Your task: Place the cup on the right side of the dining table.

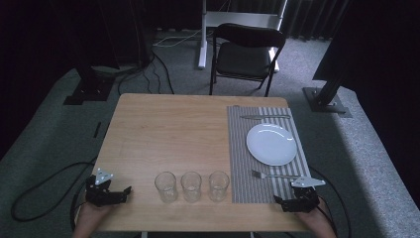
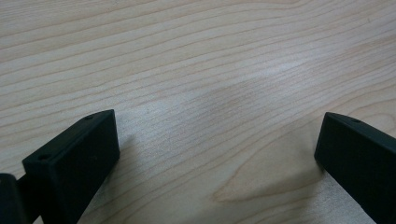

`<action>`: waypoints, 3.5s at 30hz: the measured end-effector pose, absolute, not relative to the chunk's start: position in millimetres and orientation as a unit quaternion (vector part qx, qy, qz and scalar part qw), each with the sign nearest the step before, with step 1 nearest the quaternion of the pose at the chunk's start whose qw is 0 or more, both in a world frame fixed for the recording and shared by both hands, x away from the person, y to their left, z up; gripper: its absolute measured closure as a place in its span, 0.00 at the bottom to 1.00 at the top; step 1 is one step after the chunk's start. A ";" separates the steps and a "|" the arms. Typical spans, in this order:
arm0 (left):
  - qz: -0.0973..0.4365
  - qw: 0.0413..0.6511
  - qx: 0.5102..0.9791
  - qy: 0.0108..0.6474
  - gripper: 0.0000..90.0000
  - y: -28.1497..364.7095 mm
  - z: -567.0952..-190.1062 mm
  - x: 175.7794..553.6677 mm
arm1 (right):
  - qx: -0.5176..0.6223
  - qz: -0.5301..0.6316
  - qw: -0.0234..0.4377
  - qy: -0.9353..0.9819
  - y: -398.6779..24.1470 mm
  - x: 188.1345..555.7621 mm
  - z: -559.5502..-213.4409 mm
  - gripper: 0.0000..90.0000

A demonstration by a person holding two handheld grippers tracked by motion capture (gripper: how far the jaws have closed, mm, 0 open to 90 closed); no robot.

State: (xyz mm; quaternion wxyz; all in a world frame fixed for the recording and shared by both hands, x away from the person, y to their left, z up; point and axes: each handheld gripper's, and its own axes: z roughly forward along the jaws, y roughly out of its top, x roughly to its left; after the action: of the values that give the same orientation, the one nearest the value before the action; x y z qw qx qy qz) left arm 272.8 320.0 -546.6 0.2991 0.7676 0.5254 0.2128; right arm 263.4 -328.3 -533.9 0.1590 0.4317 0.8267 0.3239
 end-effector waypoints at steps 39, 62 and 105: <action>0.212 0.301 0.770 0.522 0.00 319.6 -546.7 272.2 | 0.317 0.428 0.129 0.836 -257.4 264.9 -476.0 0.13; 0.212 0.301 0.771 0.520 0.00 319.8 -546.8 272.4 | 0.260 0.432 0.077 0.860 -191.7 272.3 -494.6 0.13; 0.209 0.302 0.776 0.513 0.00 320.8 -546.8 271.8 | 0.249 0.453 0.110 0.849 -137.0 281.9 -508.3 0.32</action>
State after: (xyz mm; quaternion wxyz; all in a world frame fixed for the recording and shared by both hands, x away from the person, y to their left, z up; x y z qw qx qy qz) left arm 271.8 320.8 -546.8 0.3023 0.7757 0.5129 0.2091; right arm 281.9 -137.0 -508.3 0.1103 0.2494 0.8487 0.4533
